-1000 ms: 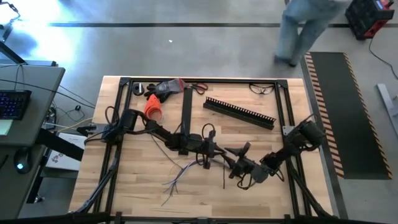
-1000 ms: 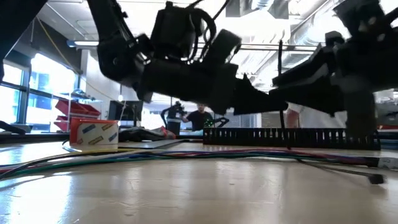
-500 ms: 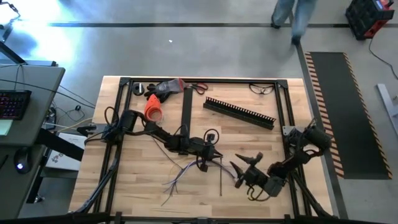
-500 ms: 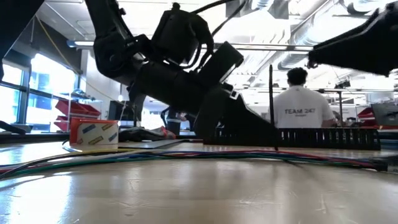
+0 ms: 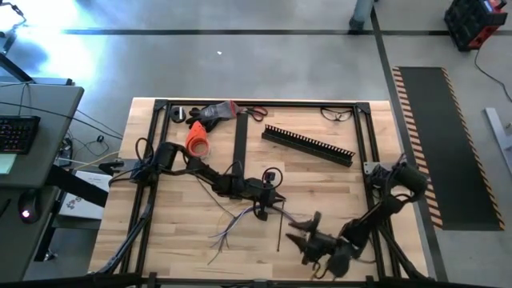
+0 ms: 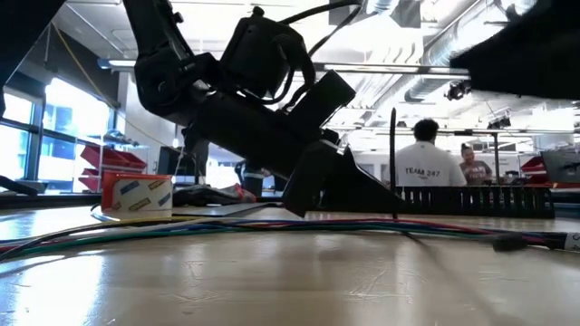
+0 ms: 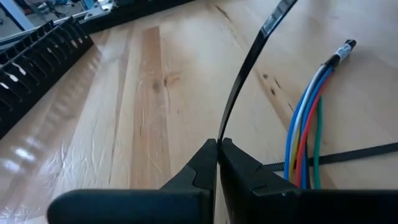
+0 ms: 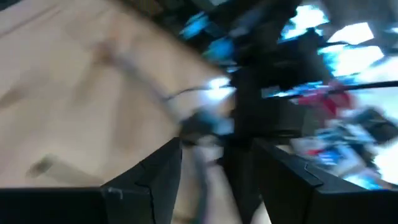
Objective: Ziptie cables
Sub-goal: Wrap the black zip tie on the cables
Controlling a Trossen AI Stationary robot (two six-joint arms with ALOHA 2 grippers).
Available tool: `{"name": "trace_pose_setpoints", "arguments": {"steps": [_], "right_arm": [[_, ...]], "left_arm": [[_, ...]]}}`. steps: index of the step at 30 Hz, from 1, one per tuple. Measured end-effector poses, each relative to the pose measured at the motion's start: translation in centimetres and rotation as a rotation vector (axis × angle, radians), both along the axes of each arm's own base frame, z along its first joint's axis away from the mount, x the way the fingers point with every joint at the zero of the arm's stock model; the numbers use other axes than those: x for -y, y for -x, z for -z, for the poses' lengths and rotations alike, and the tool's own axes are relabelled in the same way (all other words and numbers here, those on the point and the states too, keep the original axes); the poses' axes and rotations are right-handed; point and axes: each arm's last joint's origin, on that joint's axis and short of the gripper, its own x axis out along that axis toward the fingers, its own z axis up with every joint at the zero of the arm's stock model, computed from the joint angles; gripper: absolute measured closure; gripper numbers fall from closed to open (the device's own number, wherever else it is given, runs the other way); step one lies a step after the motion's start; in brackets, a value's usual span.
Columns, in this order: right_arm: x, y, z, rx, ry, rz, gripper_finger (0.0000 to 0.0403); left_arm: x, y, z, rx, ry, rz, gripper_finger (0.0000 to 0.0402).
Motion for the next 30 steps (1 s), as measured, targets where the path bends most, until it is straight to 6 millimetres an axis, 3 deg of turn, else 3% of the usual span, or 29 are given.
{"name": "trace_pose_setpoints", "arguments": {"steps": [5, 8, 11, 14, 23, 30], "right_arm": [[0.4, -1.9, -0.1, -0.391, -0.018, -0.089, 0.0235], [0.8, -2.4, -0.5, -0.475, 0.031, -0.092, 0.0248], [0.8, -2.7, -0.3, -0.542, 0.133, -0.223, 0.0259], [1.1, -2.8, 0.4, -0.573, 0.191, -0.351, 0.0264], [3.1, -4.2, 1.3, -0.535, 0.228, -0.521, 0.0265], [3.4, -4.8, 1.3, -0.547, 0.274, -0.620, 0.0265]], "left_arm": [[-0.1, 0.0, 0.0, -0.004, -0.002, -0.024, 0.0401], [-0.1, 0.0, 0.0, -0.003, 0.009, -0.032, 0.0401], [-0.1, 0.0, 0.0, 0.000, 0.027, -0.041, 0.0401], [-0.2, 0.0, 0.0, -0.002, 0.044, -0.049, 0.0401], [-0.3, 0.0, 0.1, -0.007, 0.046, -0.052, 0.0401], [-0.3, 0.0, 0.1, -0.007, 0.046, -0.058, 0.0401]]}}
